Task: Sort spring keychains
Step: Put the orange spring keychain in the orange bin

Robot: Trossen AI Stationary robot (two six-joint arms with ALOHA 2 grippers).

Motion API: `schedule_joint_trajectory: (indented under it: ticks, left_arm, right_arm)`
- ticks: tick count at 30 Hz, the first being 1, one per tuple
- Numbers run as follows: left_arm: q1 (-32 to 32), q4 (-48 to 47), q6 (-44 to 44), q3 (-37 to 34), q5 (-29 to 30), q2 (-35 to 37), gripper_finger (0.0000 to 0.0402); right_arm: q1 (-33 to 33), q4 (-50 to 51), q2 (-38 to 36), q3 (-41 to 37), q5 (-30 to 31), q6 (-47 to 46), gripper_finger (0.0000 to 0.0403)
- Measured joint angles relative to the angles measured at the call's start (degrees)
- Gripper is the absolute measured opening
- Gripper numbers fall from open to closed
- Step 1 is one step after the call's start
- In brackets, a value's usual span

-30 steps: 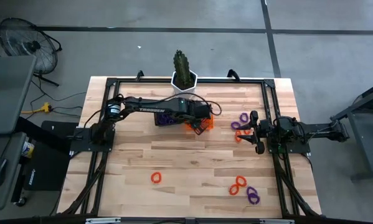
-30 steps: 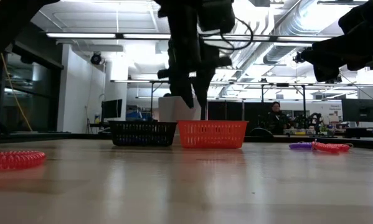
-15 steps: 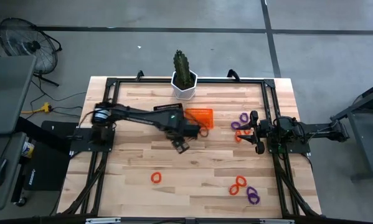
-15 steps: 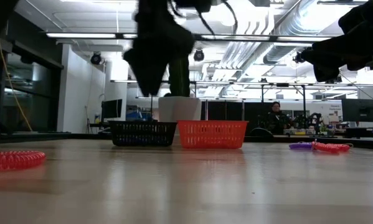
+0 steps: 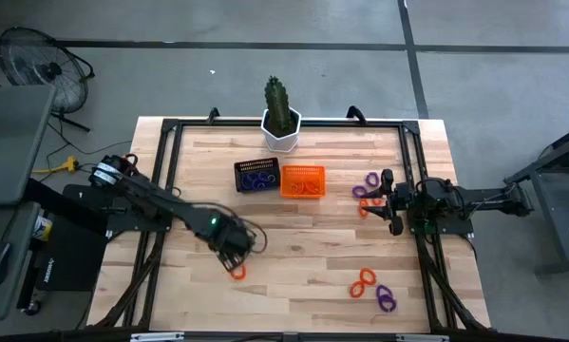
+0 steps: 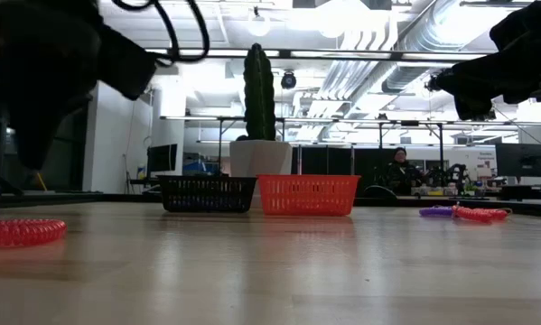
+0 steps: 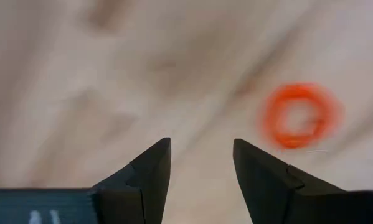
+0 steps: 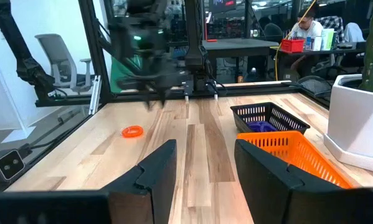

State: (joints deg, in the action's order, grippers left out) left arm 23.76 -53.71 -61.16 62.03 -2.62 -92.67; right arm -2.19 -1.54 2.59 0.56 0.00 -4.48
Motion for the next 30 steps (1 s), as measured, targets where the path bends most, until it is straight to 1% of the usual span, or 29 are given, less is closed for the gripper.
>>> schedule_joint_trajectory:
  ticks: [1,4,5,8,13,17,22,30]
  left_arm:
    - [1.1,2.4,-1.1,-0.5,0.0,0.1,0.0172]
    - [4.0,1.0,-4.3,-1.9,0.1,0.7,0.0172]
    - [4.7,2.6,-5.1,-1.9,0.3,0.5,0.0172]
    - [6.0,3.5,-6.8,-1.8,0.5,0.6,0.0172]
    - [6.0,7.9,-9.6,-1.8,0.5,0.5,0.0172]
    - [5.9,9.4,-12.3,-1.8,0.4,0.2,0.0172]
    - [5.9,9.9,-14.2,-1.2,-0.4,-3.3,0.0172]
    - [5.0,11.1,-14.3,1.9,-1.6,-7.6,0.0172]
  right_arm:
    - [0.0,0.0,0.2,0.0,0.0,0.0,0.0158]
    - [0.0,0.0,0.3,0.0,0.0,0.0,0.0158]
    - [0.0,0.0,0.5,0.0,0.0,0.0,0.0157]
    - [0.0,0.0,0.7,0.0,0.0,0.0,0.0156]
    - [0.0,0.0,1.0,0.0,0.0,0.0,0.0158]
    - [0.0,0.0,1.1,0.0,0.0,0.0,0.0156]
    - [0.0,0.0,1.2,0.0,0.0,0.0,0.0158]
    - [0.0,0.0,1.2,0.0,0.0,0.0,0.0158]
